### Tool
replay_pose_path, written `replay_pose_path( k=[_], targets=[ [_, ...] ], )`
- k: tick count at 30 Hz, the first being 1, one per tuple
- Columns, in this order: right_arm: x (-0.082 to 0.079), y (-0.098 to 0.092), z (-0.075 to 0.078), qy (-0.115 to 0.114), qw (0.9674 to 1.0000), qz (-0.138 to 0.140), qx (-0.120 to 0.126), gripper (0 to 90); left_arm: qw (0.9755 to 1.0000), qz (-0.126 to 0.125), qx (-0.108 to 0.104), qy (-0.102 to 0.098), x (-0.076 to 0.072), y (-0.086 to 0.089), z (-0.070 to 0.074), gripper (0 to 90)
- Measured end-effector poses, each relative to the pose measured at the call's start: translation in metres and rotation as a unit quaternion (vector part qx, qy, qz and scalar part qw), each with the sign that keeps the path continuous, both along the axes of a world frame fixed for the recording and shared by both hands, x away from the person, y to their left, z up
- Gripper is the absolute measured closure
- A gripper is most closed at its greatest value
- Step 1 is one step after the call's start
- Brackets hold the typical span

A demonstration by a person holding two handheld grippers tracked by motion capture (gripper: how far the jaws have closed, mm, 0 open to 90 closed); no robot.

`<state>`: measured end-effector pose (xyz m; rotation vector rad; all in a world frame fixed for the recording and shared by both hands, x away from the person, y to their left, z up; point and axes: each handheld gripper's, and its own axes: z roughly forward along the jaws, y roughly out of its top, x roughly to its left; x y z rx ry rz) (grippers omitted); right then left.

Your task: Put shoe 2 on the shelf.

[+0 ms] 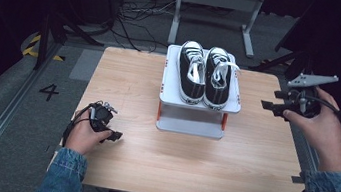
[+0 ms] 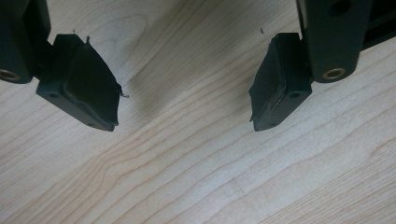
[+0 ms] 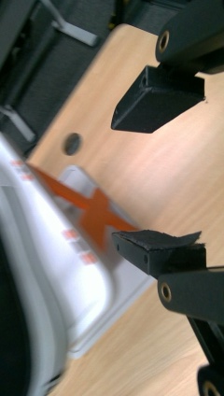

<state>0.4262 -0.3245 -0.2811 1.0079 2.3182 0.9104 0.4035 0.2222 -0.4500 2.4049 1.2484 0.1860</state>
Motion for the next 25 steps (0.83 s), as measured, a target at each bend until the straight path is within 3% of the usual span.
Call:
replay_pose_path(
  k=[4, 9, 12, 16, 20, 21, 25],
  targets=[
    [-0.007, -0.013, -0.032, 0.019, 0.9998, -0.007, -0.008, 36.8, 0.9999, 0.005, 0.011, 0.003, -0.001, 0.002, -0.001, 24.3],
    [-0.017, -0.027, -0.070, 0.046, 0.9986, -0.025, 0.010, 31.1, 0.9998, 0.012, 0.016, 0.008, -0.002, 0.004, -0.002, 24.4],
    [-0.024, -0.033, -0.092, 0.074, 0.9962, -0.042, 0.022, 28.0, 0.9998, 0.010, 0.015, 0.007, -0.002, 0.005, -0.003, 23.9],
    [-0.030, -0.038, -0.127, 0.070, 0.9957, -0.043, 0.044, 23.0, 0.9998, 0.009, 0.016, 0.000, -0.003, 0.005, -0.005, 20.4],
    [-0.034, -0.040, -0.159, 0.055, 0.9962, -0.053, 0.041, 22.9, 0.9998, 0.008, 0.012, -0.012, -0.003, 0.005, -0.007, 19.1],
    [-0.034, -0.040, -0.159, 0.055, 0.9962, -0.053, 0.041, 22.9, 0.9998, 0.008, 0.012, -0.012, -0.003, 0.005, -0.007, 18.3],
    [-0.037, -0.044, -0.183, 0.045, 0.9965, -0.058, 0.039, 20.1, 0.9995, -0.003, 0.014, -0.027, -0.003, 0.006, -0.010, 15.6]
  ],
)
